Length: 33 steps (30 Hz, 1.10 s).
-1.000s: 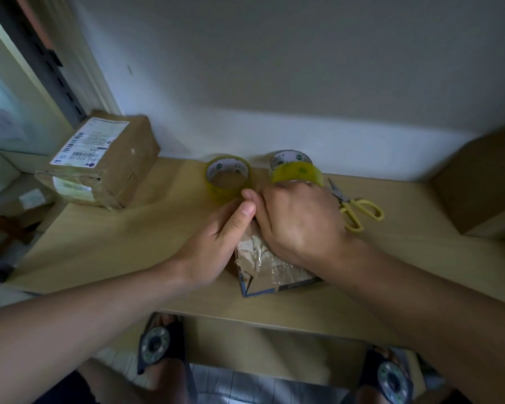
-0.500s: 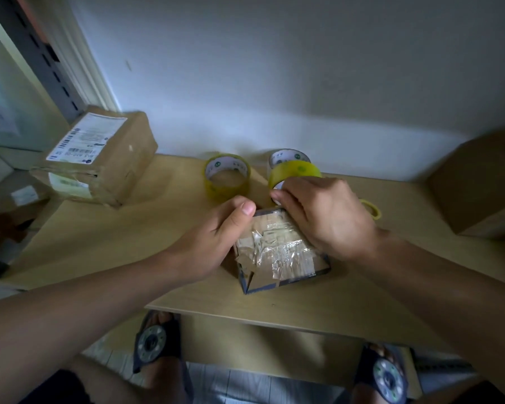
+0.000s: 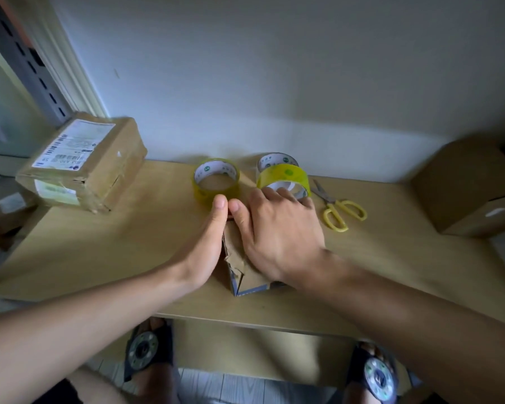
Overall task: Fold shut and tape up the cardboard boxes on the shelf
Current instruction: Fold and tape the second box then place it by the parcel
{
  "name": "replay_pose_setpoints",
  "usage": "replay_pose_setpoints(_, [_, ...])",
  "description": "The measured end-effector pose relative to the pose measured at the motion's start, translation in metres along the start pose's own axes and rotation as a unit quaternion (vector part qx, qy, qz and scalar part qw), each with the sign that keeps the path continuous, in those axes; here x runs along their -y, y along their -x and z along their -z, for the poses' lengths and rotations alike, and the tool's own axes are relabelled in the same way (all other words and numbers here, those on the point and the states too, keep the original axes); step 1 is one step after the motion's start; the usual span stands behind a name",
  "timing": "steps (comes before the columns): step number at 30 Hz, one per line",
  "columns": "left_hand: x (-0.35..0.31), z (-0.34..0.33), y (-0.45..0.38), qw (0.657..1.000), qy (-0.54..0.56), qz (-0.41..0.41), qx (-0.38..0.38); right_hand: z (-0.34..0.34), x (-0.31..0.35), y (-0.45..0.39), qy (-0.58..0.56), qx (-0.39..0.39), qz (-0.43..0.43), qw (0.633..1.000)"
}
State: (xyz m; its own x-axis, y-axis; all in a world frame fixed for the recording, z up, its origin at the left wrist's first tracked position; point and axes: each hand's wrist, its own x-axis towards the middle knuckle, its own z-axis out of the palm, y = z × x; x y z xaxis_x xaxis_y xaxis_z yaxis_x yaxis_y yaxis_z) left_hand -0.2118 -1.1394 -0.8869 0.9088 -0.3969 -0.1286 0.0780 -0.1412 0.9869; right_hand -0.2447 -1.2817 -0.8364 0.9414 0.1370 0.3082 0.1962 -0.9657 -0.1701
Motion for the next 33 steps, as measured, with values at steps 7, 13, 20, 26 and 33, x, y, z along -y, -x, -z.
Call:
replay_pose_setpoints(7, [-0.014, 0.010, 0.008, 0.986, -0.035, -0.036, 0.156, 0.004, -0.024, -0.008, -0.082, -0.032, 0.060, 0.994])
replay_pose_setpoints(13, [-0.020, 0.017, 0.010, 0.981, -0.020, -0.026, 0.190, 0.006, -0.041, -0.011, -0.093, -0.055, 0.132, 0.985])
replay_pose_setpoints(20, [-0.021, 0.022, 0.010, 0.979, -0.051, -0.023, 0.194, 0.012, -0.069, -0.005, -0.209, 0.087, 0.122, 0.966])
replay_pose_setpoints(26, [-0.022, 0.027, 0.010, 0.980, -0.036, -0.009, 0.197, 0.019, -0.087, -0.003, -0.302, 0.222, 0.041, 0.926])
replay_pose_setpoints(33, [-0.028, 0.028, 0.012, 0.982, -0.045, 0.004, 0.186, 0.025, -0.095, -0.005, -0.396, 0.262, 0.031, 0.880])
